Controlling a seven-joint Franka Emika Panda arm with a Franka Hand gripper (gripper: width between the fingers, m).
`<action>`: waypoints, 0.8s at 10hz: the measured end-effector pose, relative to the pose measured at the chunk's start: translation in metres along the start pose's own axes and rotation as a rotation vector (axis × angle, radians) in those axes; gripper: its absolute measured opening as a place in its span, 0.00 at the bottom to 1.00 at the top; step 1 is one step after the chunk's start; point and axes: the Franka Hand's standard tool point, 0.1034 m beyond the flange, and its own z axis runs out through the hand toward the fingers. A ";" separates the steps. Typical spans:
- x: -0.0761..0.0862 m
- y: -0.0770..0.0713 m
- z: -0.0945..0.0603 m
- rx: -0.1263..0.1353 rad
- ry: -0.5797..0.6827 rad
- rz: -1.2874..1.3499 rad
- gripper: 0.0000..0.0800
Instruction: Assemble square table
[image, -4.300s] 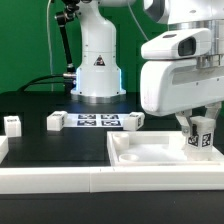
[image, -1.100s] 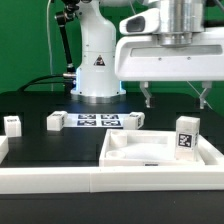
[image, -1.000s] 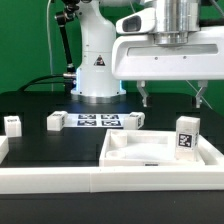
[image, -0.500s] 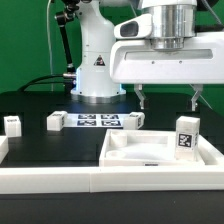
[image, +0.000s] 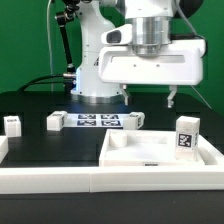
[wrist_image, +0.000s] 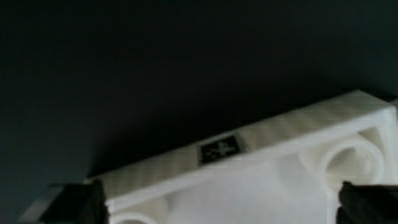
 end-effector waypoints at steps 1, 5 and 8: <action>-0.008 0.007 0.004 -0.003 0.002 -0.001 0.81; -0.027 0.020 0.010 -0.017 -0.026 -0.035 0.81; -0.025 0.051 0.021 -0.008 -0.011 -0.075 0.81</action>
Offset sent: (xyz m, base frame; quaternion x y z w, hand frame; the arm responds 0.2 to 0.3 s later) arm -0.0300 0.0000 0.0000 0.0000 0.0000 0.0000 1.0000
